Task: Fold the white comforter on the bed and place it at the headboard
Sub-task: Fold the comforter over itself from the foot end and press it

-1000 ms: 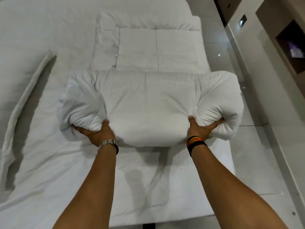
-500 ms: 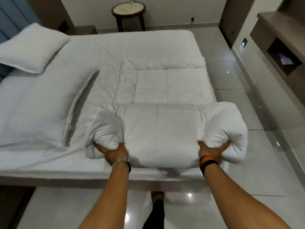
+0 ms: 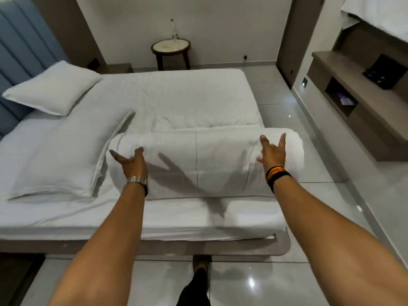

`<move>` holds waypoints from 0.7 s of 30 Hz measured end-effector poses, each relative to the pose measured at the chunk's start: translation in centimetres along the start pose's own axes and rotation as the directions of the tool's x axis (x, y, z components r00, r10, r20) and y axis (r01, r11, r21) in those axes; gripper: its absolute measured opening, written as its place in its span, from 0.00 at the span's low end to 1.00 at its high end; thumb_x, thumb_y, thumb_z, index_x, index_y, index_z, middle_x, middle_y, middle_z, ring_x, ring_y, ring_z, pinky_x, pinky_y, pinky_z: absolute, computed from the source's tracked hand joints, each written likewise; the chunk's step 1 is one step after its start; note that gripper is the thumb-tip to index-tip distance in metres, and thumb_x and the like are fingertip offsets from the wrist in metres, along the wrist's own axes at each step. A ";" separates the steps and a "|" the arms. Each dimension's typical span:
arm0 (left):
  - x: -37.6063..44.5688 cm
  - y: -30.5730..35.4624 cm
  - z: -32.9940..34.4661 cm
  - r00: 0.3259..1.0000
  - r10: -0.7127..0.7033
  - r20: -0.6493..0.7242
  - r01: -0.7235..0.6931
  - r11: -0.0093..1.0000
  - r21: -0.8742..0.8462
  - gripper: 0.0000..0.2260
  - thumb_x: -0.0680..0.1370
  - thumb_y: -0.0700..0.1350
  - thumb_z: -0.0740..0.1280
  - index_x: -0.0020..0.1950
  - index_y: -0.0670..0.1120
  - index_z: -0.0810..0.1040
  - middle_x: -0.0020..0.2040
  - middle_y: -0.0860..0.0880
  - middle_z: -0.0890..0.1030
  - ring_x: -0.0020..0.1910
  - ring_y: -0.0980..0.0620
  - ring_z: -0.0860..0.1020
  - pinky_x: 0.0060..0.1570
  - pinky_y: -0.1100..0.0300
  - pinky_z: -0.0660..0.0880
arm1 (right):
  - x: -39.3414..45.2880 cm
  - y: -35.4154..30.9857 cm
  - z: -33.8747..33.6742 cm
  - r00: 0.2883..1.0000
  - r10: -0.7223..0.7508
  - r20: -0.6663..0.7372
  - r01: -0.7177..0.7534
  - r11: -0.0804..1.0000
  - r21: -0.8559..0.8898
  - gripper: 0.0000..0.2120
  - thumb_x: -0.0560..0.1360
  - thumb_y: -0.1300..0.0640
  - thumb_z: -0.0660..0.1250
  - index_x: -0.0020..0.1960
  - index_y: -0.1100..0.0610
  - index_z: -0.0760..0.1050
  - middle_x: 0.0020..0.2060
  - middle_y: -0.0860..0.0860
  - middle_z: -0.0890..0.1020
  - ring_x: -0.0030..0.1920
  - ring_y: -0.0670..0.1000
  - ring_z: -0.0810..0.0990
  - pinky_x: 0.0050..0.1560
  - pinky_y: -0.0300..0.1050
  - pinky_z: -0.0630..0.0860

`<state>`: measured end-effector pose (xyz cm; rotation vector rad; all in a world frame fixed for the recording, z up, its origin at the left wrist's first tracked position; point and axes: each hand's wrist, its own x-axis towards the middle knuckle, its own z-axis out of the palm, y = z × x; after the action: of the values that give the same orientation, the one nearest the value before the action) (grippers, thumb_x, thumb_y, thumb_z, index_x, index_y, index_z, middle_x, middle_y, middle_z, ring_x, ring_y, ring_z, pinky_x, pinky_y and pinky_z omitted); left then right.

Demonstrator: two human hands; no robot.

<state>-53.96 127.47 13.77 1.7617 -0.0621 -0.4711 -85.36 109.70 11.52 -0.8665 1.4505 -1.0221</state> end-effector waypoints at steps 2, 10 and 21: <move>2.1 -0.2 1.9 1.000 -0.007 -0.013 0.008 1.000 0.019 0.40 0.81 0.53 0.65 0.85 0.57 0.41 0.79 0.40 0.67 0.73 0.39 0.71 0.73 0.46 0.66 | 1.8 -0.1 0.7 0.998 -0.060 -0.020 0.057 0.991 -0.122 0.44 0.74 0.38 0.71 0.84 0.39 0.53 0.65 0.55 0.77 0.69 0.56 0.77 0.72 0.58 0.73; 12.0 -12.1 13.6 0.892 -0.424 0.159 0.414 0.906 0.092 0.61 0.62 0.77 0.72 0.74 0.72 0.26 0.85 0.48 0.49 0.79 0.36 0.61 0.67 0.26 0.67 | 11.6 11.8 8.1 0.950 0.301 -0.079 -0.311 0.930 -0.194 0.62 0.61 0.23 0.73 0.77 0.27 0.31 0.84 0.58 0.39 0.84 0.62 0.44 0.72 0.76 0.65; 24.0 -15.3 26.9 0.890 -0.438 -0.126 0.373 0.859 -0.350 0.80 0.45 0.67 0.85 0.80 0.63 0.31 0.84 0.54 0.46 0.81 0.47 0.59 0.74 0.32 0.62 | 25.5 11.8 20.6 0.814 0.393 -0.428 -0.436 0.900 -0.002 0.72 0.61 0.40 0.85 0.82 0.39 0.30 0.82 0.63 0.55 0.80 0.65 0.62 0.75 0.68 0.62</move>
<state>-44.42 99.51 -11.95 1.4892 0.5186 -0.5692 -67.80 87.76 -9.08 -0.3681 1.9664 -0.8291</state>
